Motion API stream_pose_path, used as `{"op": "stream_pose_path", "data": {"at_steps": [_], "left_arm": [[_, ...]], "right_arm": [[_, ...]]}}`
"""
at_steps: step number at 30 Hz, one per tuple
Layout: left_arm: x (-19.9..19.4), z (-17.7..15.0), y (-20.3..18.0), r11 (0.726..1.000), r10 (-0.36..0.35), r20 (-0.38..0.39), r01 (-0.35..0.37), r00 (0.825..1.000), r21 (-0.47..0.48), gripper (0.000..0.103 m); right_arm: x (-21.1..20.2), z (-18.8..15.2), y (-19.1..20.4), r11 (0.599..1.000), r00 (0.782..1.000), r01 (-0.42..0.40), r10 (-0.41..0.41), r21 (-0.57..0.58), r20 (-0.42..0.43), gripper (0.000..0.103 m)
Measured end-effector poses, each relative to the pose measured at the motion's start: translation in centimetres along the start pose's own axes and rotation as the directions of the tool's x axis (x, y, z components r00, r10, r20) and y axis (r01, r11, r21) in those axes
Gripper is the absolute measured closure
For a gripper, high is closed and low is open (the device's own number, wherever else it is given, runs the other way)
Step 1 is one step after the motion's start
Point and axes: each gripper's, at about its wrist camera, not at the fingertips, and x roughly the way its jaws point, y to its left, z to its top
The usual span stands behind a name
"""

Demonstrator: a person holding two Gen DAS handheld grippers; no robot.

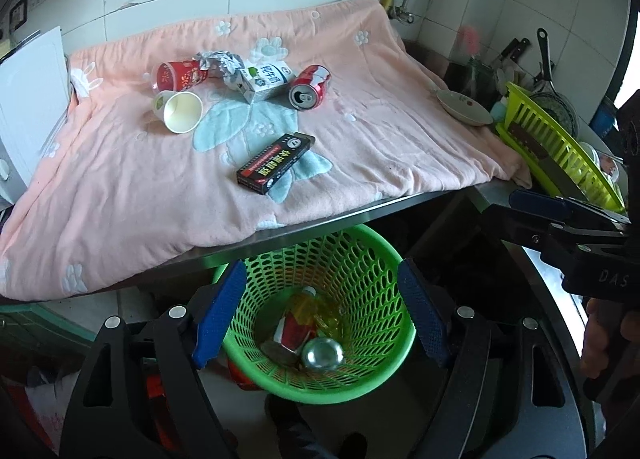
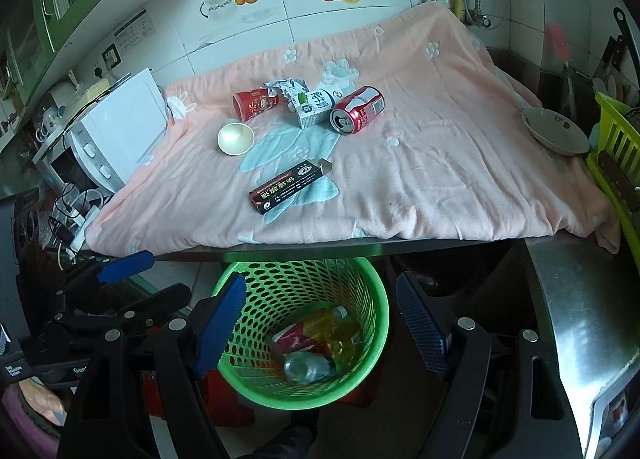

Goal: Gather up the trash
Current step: 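Drop the blue can into the green basket by opening the left tool, then move right tool to the black glue box while left tool withdraws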

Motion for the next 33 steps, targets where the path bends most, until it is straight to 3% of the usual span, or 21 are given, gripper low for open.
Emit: {"op": "stream_pose_path", "data": {"at_steps": [12,21,33], "left_arm": [[-2.1,0.9,6.6,0.987,0.103,0.053,-0.095,0.993,-0.129,0.025],[-1.6,1.7,11.6,0.970,0.137,0.064,-0.121,0.988,-0.210,0.025],[0.5,4.4,17.5,0.961,0.132,0.059,-0.114,0.989,-0.252,0.025]], "right_arm": [[5.0,3.6,2.5,0.996,0.993,-0.079,0.083,0.048,-0.089,0.028],[11.5,7.8,5.3,0.983,0.970,-0.138,0.159,0.117,-0.185,0.035],[20.8,12.2,5.6,0.952,0.943,-0.050,0.145,0.303,-0.300,0.044]]}}
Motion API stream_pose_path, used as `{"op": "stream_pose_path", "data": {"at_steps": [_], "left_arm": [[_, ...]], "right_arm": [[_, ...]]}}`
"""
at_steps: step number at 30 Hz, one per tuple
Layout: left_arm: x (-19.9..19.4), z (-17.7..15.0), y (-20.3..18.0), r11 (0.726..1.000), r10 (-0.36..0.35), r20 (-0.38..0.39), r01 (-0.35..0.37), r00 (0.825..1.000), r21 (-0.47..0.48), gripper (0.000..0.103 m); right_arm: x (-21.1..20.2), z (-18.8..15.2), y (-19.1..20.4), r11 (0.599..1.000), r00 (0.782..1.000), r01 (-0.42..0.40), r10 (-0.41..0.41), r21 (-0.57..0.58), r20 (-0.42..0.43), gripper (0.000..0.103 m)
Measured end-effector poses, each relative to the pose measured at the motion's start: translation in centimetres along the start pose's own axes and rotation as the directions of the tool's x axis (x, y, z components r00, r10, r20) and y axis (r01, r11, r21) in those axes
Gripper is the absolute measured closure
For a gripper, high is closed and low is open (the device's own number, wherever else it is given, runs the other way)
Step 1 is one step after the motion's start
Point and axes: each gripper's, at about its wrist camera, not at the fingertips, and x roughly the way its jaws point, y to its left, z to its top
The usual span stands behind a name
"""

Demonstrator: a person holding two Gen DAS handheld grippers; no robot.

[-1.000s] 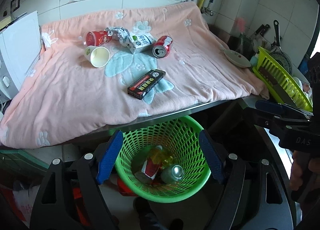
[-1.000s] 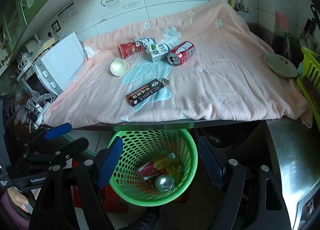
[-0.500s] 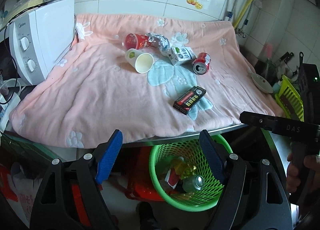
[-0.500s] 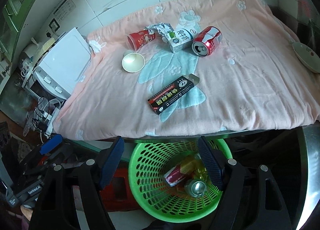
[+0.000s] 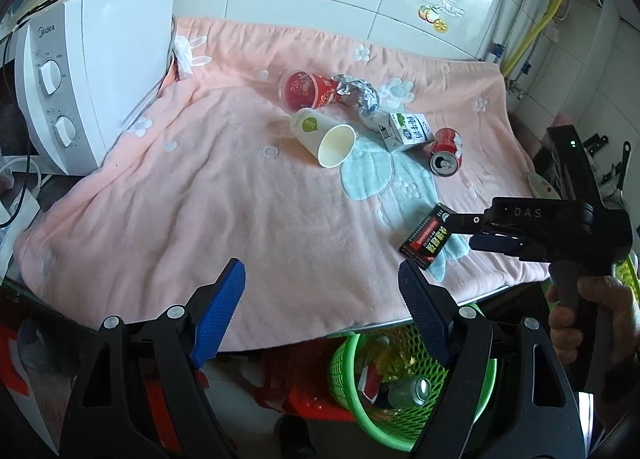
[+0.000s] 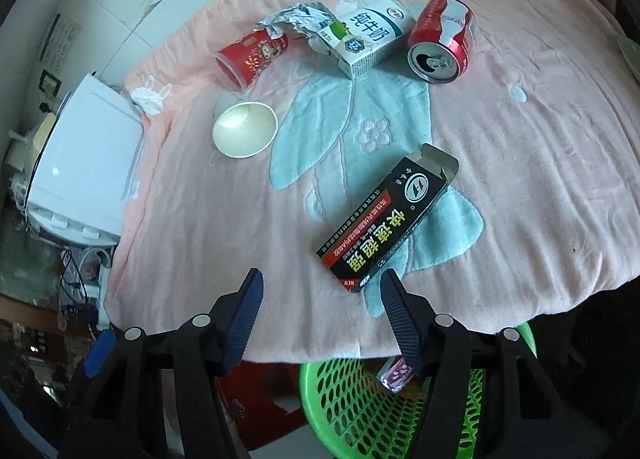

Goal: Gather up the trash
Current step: 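Move right tool to the black glue box while left tool withdraws, then close right tool on the black glue box and lift it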

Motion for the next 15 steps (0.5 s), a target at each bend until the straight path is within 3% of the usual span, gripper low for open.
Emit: {"op": "stream_pose_path", "data": {"at_steps": [8,15], "left_arm": [[1.7,2.5,2.6,1.000,-0.007,-0.002,0.007,1.000,-0.019,0.025],[3.5,3.9,3.8,0.999,-0.025,-0.013,0.025,1.000,-0.023,0.025]], "right_arm": [[3.4,2.4,-1.1,0.985,0.992,0.122,-0.118,0.125,-0.043,0.046],[4.8,3.5,-1.2,0.972,0.987,0.158,-0.149,0.176,-0.063,0.046]]}}
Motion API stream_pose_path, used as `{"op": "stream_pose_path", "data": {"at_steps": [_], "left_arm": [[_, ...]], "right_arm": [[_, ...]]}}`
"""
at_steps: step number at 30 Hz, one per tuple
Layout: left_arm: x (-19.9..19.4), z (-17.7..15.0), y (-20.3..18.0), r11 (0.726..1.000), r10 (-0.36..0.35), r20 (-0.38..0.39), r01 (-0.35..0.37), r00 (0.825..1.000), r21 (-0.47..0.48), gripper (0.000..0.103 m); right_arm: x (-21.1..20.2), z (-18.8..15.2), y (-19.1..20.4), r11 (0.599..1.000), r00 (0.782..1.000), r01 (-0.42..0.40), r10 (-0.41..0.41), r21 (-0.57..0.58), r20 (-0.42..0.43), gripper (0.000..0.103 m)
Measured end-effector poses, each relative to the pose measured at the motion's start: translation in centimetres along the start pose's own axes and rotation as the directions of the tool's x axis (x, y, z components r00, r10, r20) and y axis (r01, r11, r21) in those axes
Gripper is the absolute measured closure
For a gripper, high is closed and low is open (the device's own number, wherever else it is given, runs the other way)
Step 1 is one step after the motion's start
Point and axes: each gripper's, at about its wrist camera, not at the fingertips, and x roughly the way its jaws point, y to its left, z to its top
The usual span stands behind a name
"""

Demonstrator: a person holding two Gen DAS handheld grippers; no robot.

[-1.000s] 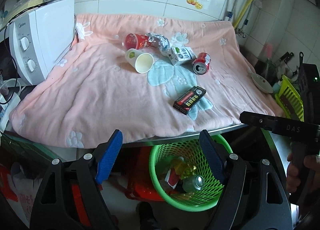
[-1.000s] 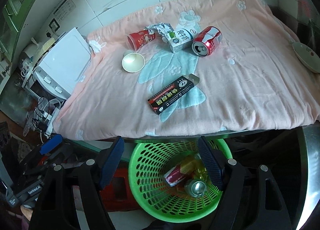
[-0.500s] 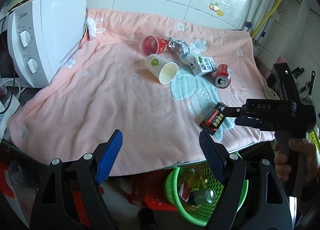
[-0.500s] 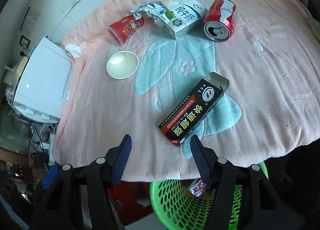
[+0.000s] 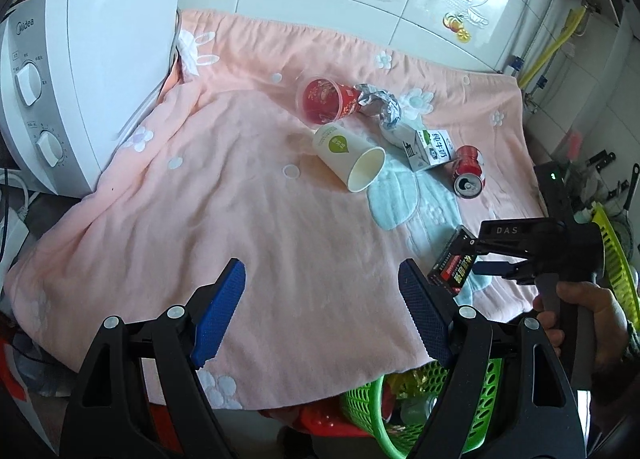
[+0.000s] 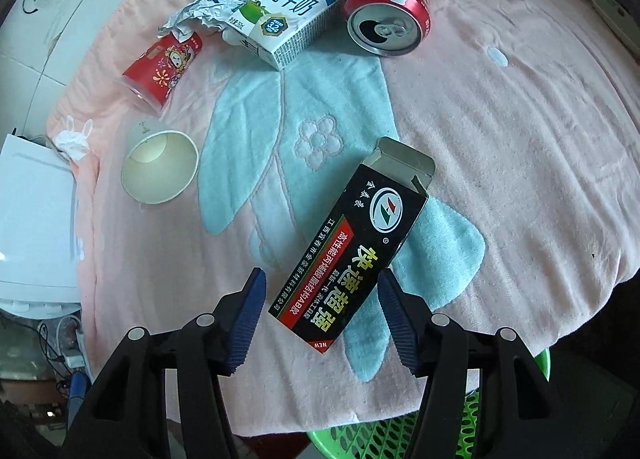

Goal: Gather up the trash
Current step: 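Close right tool on the black glue box and lift it, then close left tool on the white paper cup while right tool holds the glue box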

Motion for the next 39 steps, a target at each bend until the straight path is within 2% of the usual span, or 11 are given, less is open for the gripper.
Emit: {"op": "stream_pose_path", "data": {"at_steps": [5,12,19,21,24,31,39], "left_arm": [[1.1,0.8,-0.2,1.000,-0.019,-0.003,0.019,1.000,0.007,0.025],[1.9,1.9,-0.1,1.000,-0.022,-0.003,0.022,1.000,0.010,0.025],[2.7,2.7,-0.3,1.000,-0.020,-0.013,0.020,1.000,0.018,0.025],[3.1,3.2,-0.3,1.000,-0.019,-0.020,0.020,1.000,0.017,0.025],[3.9,4.3,-0.5,1.000,-0.026,-0.042,0.026,0.999,-0.004,0.025],[7.1,8.6,-2.2,1.000,0.008,-0.099,-0.010,0.995,-0.029,0.025],[13.5,12.4,-3.1,0.988,-0.028,-0.199,-0.003,0.980,-0.157,0.025]], "right_arm": [[0.4,0.9,0.6,0.999,0.999,0.046,-0.046,0.024,0.004,0.046],[0.7,1.4,-0.2,0.997,1.000,0.020,-0.020,0.080,-0.007,0.047],[2.7,2.6,0.4,0.994,0.998,0.053,-0.051,0.093,-0.027,0.047],[2.9,2.8,0.7,0.996,0.997,0.069,-0.068,0.051,-0.023,0.052],[2.9,2.8,0.3,0.999,0.999,0.044,-0.044,0.028,-0.028,0.054],[1.5,2.0,-1.1,0.993,0.999,0.040,-0.040,-0.109,0.000,0.057],[-0.9,-0.4,-1.1,0.945,0.990,0.133,-0.110,-0.300,0.090,0.058]]}}
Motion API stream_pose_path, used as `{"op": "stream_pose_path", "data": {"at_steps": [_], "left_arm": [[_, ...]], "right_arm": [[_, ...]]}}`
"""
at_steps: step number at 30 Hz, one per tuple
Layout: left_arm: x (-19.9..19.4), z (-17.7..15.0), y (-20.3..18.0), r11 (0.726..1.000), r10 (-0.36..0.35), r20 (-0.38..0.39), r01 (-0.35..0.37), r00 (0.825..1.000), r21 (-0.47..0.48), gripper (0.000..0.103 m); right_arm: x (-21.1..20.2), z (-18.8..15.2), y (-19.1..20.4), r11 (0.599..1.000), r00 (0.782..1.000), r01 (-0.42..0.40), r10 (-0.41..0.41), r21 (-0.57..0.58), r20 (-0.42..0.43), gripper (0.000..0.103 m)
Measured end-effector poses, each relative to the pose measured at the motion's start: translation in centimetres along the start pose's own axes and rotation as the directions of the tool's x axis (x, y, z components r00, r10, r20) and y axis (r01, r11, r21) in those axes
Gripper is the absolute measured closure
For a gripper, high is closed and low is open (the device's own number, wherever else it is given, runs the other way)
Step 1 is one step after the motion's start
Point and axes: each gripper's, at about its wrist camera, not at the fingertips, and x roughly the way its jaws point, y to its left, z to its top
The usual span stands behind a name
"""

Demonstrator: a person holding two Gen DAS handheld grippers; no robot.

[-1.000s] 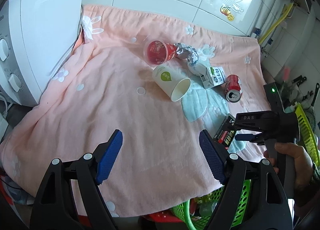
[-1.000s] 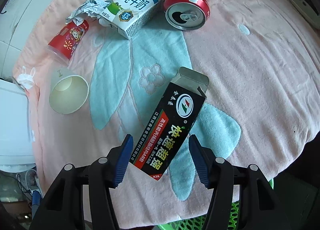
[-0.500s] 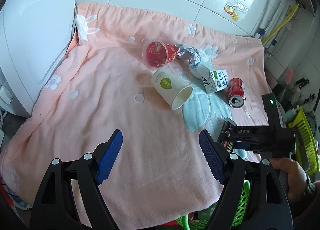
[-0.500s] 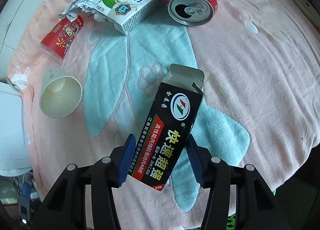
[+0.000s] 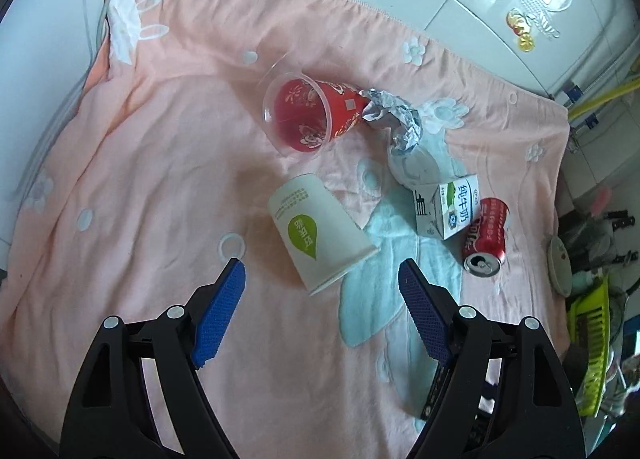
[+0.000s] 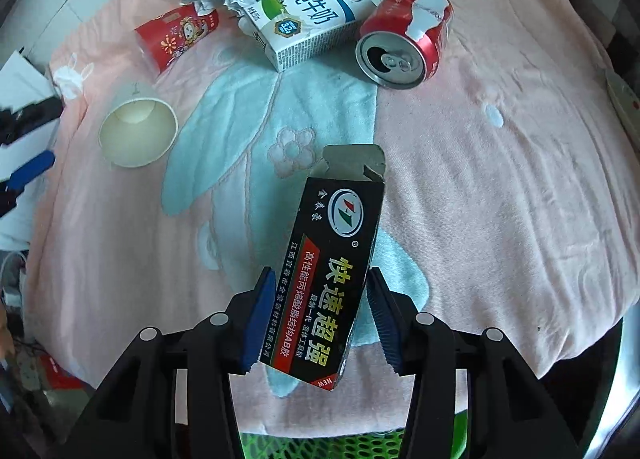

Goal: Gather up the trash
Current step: 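Close left tool on the white paper cup while right tool holds the glue box, then carry the paper cup with left tool and glue box with right tool over the basket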

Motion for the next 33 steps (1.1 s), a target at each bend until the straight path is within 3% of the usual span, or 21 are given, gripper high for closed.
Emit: {"op": "stream_pose_path", "data": {"at_steps": [9,13,15,28,29,30,33], "left_arm": [[5.9,2.0,0.2,0.994,0.050,-0.118,-0.061,0.992,-0.089,0.025],[7.1,1.9,1.0,0.989,-0.009,-0.141,-0.012,0.990,-0.147,0.026],[7.2,1.8,1.0,0.987,-0.058,-0.133,0.036,0.989,-0.160,0.040],[3.9,-0.4,-0.8,0.995,-0.077,-0.063,0.072,0.995,-0.066,0.062],[3.7,-0.7,-0.8,0.994,-0.090,-0.063,0.086,0.994,-0.066,0.082],[3.4,-0.8,-0.8,0.992,-0.107,-0.060,0.103,0.992,-0.068,0.091],[3.1,-1.2,-1.2,0.992,-0.120,-0.069,0.116,0.990,-0.055,0.091]], "right_arm": [[-2.2,-1.6,-0.4,0.998,0.999,0.006,-0.004,-0.057,0.039,0.059],[-2.7,-1.8,-0.2,0.998,0.999,0.004,0.000,-0.069,0.052,0.059],[-3.0,-2.2,-0.5,0.997,0.999,0.002,0.002,-0.074,0.053,0.059],[-6.0,-4.9,-1.6,0.995,0.994,-0.013,0.024,-0.100,0.108,0.059],[-6.2,-5.1,-1.7,0.995,0.993,-0.018,0.029,-0.099,0.110,0.059],[-6.4,-5.2,-1.7,0.995,0.993,-0.020,0.032,-0.101,0.113,0.059],[-6.6,-5.4,-1.8,0.994,0.993,-0.019,0.031,-0.104,0.118,0.059]]}}
